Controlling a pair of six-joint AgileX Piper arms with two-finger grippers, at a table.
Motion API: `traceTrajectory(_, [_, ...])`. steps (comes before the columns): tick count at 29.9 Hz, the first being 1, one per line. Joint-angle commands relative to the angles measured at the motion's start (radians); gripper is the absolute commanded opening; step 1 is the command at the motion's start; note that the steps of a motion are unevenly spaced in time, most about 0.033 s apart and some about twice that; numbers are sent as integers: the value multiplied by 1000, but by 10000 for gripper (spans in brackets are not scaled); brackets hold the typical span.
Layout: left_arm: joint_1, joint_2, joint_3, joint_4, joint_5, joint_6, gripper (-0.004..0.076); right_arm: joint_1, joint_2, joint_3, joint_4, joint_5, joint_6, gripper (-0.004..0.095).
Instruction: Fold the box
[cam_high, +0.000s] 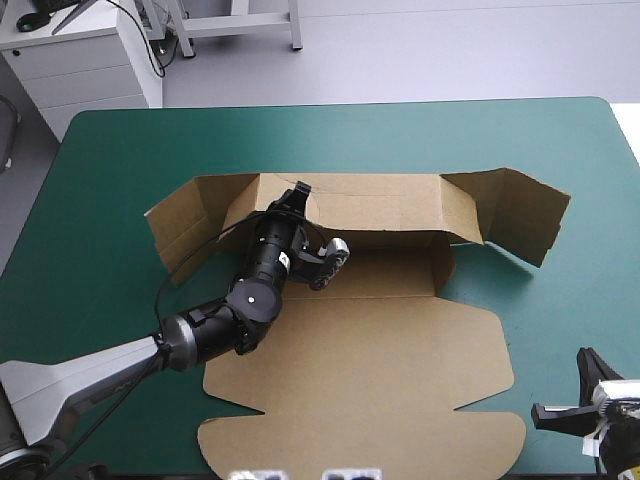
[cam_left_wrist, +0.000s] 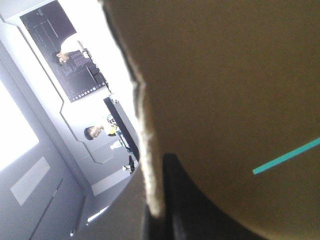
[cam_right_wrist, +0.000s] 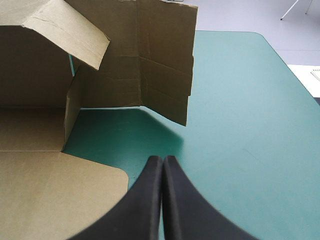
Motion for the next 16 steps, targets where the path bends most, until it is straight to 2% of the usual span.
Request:
traceTrajectory(1, [-11, -54, -5, 20, 52, -100, -8, -10, 23, -25, -6, -72, -7, -19])
traceTrajectory(5, [-40, -85, -3, 13, 71, -191, -8, -10, 23, -25, -6, -72, -7, -19])
traceTrajectory(7, [-60, -91, -3, 4, 114, -219, -8, -10, 23, -25, -6, -72, -7, -19])
traceTrajectory(12, [-80, -98, -1, -110, 156, -224, -8, -10, 23, -25, -6, -72, -7, -19])
traceTrajectory(16, [-80, -98, -1, -98, 169, -224, -8, -10, 23, -25, -6, -72, -7, -19])
